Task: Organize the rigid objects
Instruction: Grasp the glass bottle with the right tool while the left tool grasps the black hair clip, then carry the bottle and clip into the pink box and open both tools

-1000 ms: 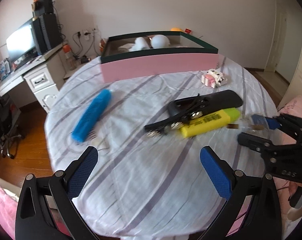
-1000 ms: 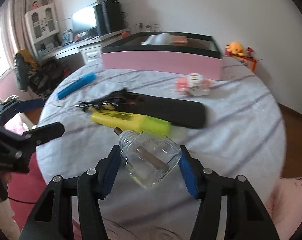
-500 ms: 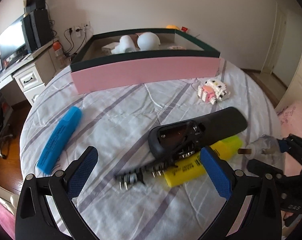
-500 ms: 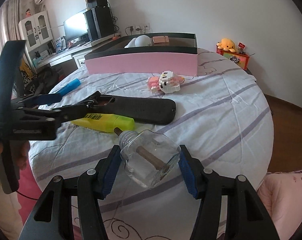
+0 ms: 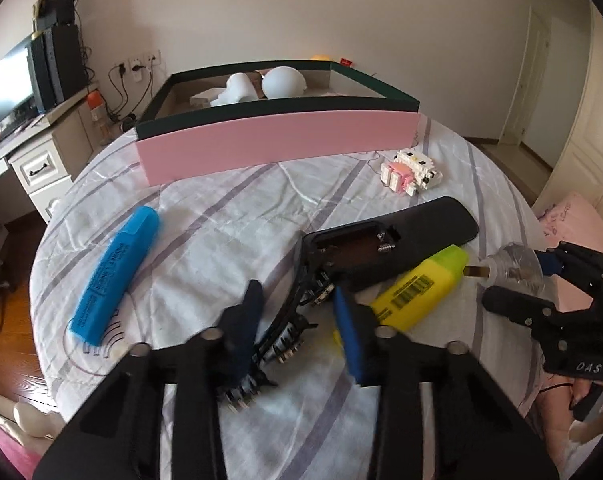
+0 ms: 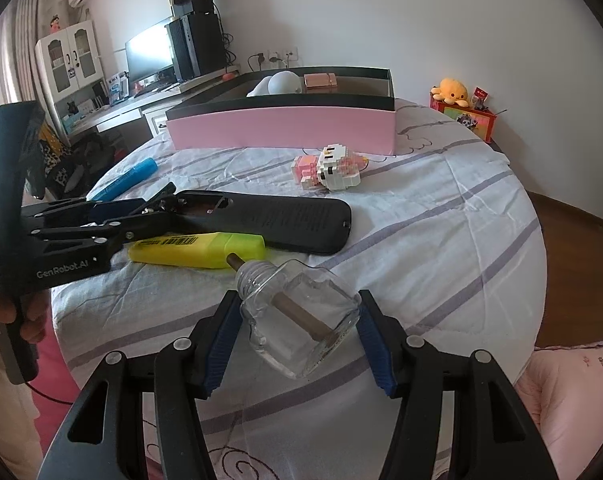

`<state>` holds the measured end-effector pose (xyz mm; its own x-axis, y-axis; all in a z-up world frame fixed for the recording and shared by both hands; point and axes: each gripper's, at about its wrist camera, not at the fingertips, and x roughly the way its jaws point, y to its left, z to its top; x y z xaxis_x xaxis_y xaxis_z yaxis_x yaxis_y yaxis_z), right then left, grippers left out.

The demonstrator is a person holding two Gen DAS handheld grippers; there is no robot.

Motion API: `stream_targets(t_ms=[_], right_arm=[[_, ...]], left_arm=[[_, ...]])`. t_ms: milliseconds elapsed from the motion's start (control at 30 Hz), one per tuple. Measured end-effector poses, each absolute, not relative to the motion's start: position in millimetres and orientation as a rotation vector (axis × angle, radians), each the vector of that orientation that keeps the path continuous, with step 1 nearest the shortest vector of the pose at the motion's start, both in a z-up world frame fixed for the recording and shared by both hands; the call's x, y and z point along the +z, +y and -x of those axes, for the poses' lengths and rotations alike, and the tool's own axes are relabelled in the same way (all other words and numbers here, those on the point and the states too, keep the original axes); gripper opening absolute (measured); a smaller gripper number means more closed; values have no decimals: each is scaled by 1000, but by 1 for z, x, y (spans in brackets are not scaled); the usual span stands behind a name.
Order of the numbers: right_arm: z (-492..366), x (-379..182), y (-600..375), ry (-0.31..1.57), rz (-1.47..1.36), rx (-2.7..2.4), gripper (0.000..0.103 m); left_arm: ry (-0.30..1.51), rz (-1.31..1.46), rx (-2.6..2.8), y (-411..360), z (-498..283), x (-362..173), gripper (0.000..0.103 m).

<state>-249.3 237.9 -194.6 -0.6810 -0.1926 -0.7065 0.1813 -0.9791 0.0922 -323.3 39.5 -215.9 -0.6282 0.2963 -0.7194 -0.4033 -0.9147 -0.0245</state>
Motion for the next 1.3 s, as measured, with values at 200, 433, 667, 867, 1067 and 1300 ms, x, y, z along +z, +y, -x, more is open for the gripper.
stream_targets(t_ms=[200,433,667,867,1067,1300], right_arm=[[250,-195,237,-18,-1151,-2711,59],[251,-196,233,13,-1153,-2735,59],[247,-191,232,16,-1126,-2754,58],[246,-173,227,26,-1075,-2760,58],[252,-154,221,54,-1018,-2772,58],[264,-135,218,74,-957,-2785,58]], left_arm=[[182,1128,2563,24,323,-220,22],[239,1095,2587,27,317,-224,20],[180,1044,2584,18,309,-209,20],[146,961,2594,11,303,-185,20],[149,909,2614,9,297,-167,20],[153,854,2617,10,293,-152,20]])
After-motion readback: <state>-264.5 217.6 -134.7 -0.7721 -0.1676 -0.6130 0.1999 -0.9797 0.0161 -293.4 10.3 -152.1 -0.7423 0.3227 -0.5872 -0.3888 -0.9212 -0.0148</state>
